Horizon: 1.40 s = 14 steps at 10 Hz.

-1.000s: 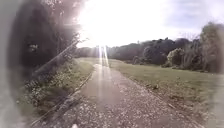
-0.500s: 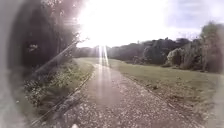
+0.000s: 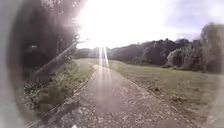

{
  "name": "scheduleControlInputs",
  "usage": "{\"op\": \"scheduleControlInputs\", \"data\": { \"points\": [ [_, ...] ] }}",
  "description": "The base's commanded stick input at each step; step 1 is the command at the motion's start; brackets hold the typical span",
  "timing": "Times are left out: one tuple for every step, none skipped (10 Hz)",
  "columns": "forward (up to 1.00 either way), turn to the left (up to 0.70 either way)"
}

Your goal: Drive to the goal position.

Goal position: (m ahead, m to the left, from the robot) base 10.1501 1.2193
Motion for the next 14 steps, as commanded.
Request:
{"op": "scheduleControlInputs", "data": {
  "points": [
    [0.85,0.0],
    [0.85,0.0],
    [0.85,0.0],
    [0.85,0.0],
    [0.85,0.0],
    [0.85,0.0],
    [0.85,0.0],
    [0.85,0.0],
    [0.85,0.0],
    [0.85,0.0],
    [0.85,0.0],
    [0.85,0.0],
    [0.85,0.0],
    [0.85,0.0]
  ]
}}
